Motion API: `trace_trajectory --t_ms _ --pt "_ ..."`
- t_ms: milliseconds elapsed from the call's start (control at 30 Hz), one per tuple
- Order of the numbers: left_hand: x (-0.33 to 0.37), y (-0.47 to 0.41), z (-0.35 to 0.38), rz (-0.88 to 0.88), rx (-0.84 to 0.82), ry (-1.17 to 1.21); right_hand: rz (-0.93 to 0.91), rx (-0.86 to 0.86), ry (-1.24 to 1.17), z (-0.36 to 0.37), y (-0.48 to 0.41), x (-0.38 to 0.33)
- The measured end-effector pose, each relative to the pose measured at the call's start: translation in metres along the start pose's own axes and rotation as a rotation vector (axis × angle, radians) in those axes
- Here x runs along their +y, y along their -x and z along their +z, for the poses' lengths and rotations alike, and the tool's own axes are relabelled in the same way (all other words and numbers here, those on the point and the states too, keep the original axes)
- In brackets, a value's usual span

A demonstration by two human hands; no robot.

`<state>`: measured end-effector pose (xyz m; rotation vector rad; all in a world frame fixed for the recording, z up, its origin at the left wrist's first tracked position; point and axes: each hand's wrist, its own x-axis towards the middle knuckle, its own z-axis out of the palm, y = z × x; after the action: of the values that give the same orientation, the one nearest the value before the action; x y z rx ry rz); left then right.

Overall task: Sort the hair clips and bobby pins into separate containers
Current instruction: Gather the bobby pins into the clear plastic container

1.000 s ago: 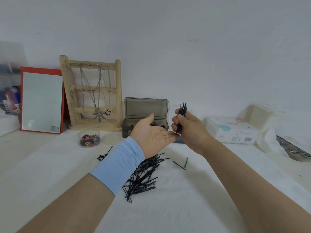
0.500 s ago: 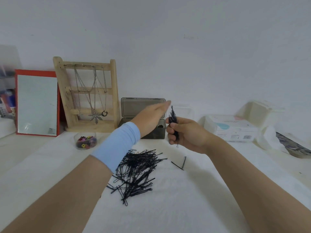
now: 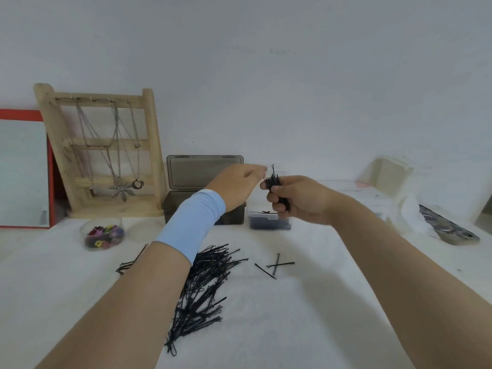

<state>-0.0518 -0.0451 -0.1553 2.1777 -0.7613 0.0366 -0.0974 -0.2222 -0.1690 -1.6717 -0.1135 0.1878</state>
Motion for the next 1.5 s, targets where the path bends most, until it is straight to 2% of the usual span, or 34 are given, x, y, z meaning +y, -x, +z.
trace_trajectory --t_ms 67,133,233,300,433,500,600,733,767,933,1000,1067,1133,1233,1300,1367,1433,1500 --pt "-0.009 -0.005 0.000 0.010 0.043 0.035 0.012 0.080 0.251 -0.008 -0.011 -0.008" --pt "-0.018 -0.008 0.002 0.004 0.079 0.001 0.042 0.148 0.628 -0.011 -0.023 -0.015" --pt "-0.029 -0.009 0.007 0.005 0.074 -0.088 0.088 0.077 1.152 -0.007 -0.038 -0.016" --pt "-0.033 -0.008 0.008 -0.004 -0.023 -0.199 0.109 0.011 1.274 -0.003 -0.043 -0.011" --pt "-0.034 -0.007 0.013 -0.104 -0.363 -0.510 0.041 -0.023 1.326 -0.009 -0.049 0.001" --pt "-0.031 -0.005 0.020 -0.100 -0.438 -0.643 0.017 -0.001 1.283 -0.016 -0.047 0.002" --pt "-0.025 -0.004 0.023 -0.078 -0.399 -0.646 -0.009 0.097 1.089 -0.029 -0.039 -0.001" --pt "-0.026 -0.006 0.020 -0.020 -0.172 -0.556 -0.034 0.150 1.065 -0.040 -0.028 0.001" --pt "-0.024 -0.005 0.022 -0.011 -0.171 -0.562 -0.027 0.144 1.090 -0.038 -0.027 0.004" --pt "-0.019 0.001 0.039 -0.011 -0.409 -0.751 -0.004 0.038 1.319 -0.024 -0.031 0.019" --pt "-0.024 -0.003 0.039 0.004 -0.385 -0.781 -0.016 0.081 1.291 -0.022 -0.030 0.020" --pt "-0.030 -0.007 0.039 0.037 -0.286 -0.769 -0.028 0.138 1.251 -0.020 -0.028 0.019" --pt "-0.033 -0.008 0.041 0.064 -0.241 -0.770 -0.013 0.102 1.277 -0.018 -0.026 0.019" --pt "-0.030 -0.007 0.041 0.007 -0.373 -0.792 0.004 0.088 1.261 -0.016 -0.026 0.022" --pt "-0.026 -0.008 0.036 -0.038 -0.405 -0.733 -0.024 0.205 1.257 -0.020 -0.024 0.023" --pt "-0.022 -0.009 0.031 -0.022 -0.368 -0.661 -0.100 0.295 1.218 -0.020 -0.018 0.020" --pt "-0.015 -0.007 0.024 0.005 -0.277 -0.586 -0.169 0.272 1.143 -0.013 -0.006 0.012" --pt "-0.008 -0.001 0.018 0.041 -0.211 -0.543 -0.138 0.150 1.091 -0.001 0.010 0.001"
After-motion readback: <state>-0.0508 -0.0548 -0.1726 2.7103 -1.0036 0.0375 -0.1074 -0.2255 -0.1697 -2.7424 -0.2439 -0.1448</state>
